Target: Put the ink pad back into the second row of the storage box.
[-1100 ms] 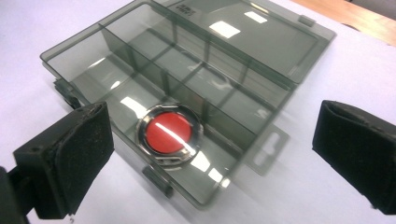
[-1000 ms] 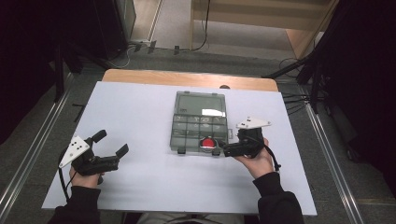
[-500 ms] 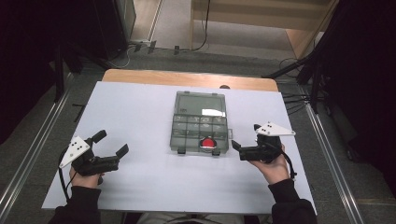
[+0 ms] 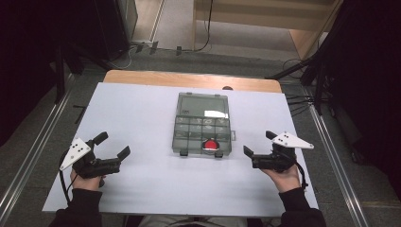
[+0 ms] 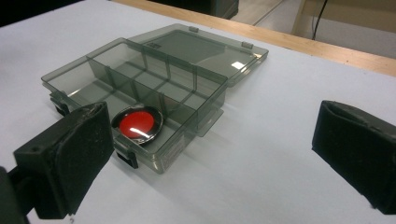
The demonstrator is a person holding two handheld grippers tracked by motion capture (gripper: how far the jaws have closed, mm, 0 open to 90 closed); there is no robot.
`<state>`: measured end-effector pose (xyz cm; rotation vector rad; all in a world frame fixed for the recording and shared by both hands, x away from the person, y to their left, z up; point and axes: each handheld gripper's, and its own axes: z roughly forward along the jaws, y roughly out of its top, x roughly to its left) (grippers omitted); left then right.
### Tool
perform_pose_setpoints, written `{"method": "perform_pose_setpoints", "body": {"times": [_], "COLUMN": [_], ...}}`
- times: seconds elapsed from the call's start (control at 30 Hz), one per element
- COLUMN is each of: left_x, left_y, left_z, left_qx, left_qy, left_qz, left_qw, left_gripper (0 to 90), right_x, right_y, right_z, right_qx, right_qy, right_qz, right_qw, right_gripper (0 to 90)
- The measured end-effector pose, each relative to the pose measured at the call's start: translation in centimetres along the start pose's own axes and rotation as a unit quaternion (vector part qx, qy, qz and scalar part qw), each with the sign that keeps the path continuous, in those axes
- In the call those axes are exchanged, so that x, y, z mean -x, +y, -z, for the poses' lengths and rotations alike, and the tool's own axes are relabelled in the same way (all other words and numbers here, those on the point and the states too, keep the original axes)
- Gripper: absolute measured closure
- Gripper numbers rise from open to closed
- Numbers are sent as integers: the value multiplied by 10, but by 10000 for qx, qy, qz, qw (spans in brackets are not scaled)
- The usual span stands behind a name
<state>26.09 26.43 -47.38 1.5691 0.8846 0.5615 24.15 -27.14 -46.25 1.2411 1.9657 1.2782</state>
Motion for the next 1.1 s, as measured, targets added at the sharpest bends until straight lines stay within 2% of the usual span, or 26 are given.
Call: {"method": "perform_pose_setpoints", "body": {"times": [0.2,0.37,0.5,0.7,0.83,1.0,1.1], "left_x": [0,0,0,0,-1,-2,-2], "left_y": [0,0,0,0,-1,-1,-1], "left_z": [0,0,0,-1,-1,0,0], "left_qx": [10,7,-12,-12,61,43,50], "left_qy": [-1,-4,-13,-24,-115,-61,-77], "left_qz": [22,22,14,29,266,242,218], "left_qw": [10000,10000,10000,10000,9996,9997,9997], "left_gripper": [0,0,0,0,0,0,0], "right_x": [4,8,13,16,14,12,10], "right_y": [-8,-15,-24,-42,-54,-53,-52], "right_z": [9,13,15,13,10,11,12], "right_qx": [311,604,948,816,828,949,980], "right_qy": [-57,-166,-32,-26,-290,-282,-249], "right_qz": [-29,-189,-346,-196,-100,-193,-131], "right_qw": [9995,9979,9949,9965,9961,9949,9948], "right_gripper": [0,0,0,0,10,15,14]}}
